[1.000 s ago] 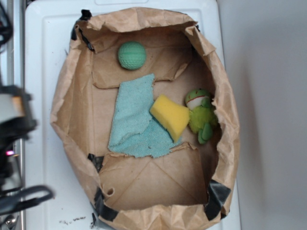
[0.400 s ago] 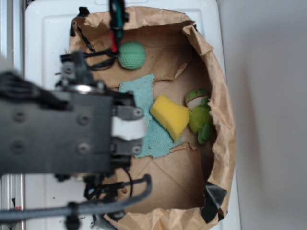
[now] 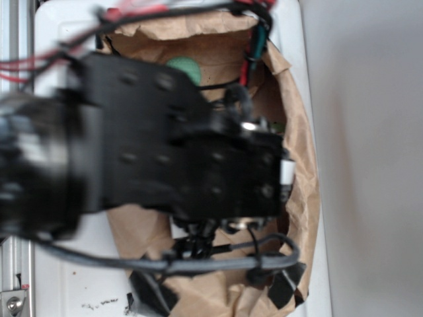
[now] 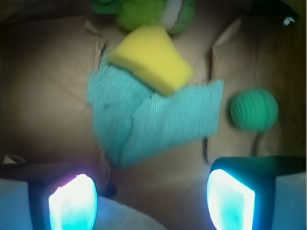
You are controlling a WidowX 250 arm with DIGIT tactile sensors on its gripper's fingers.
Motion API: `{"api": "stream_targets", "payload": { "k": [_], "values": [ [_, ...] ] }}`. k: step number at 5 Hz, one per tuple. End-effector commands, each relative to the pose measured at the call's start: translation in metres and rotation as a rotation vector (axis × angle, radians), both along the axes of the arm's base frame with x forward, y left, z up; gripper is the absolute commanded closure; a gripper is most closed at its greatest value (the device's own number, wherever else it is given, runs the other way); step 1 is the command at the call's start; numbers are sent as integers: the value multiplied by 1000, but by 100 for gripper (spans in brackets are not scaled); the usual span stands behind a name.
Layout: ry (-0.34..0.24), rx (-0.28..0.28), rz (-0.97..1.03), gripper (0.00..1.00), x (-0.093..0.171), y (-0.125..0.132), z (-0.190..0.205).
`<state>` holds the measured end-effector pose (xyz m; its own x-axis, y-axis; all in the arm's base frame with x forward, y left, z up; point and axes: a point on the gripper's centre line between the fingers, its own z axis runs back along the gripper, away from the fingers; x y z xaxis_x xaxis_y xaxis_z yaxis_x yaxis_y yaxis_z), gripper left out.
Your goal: Grab the blue cloth.
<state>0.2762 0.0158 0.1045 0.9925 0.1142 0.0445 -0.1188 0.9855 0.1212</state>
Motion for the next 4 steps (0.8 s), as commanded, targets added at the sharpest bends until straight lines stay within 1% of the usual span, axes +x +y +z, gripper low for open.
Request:
{"api": "stream_targets", "payload": {
  "k": [1,2,3,4],
  "values": [
    [-33,36,-11,0,15,16,-27],
    [-46,11,-13,0,14,12,-35],
    [-30,-45,-14,0,13,5,-38],
    [-11,-68,-17,0,12,-2,-51]
  ]
}}
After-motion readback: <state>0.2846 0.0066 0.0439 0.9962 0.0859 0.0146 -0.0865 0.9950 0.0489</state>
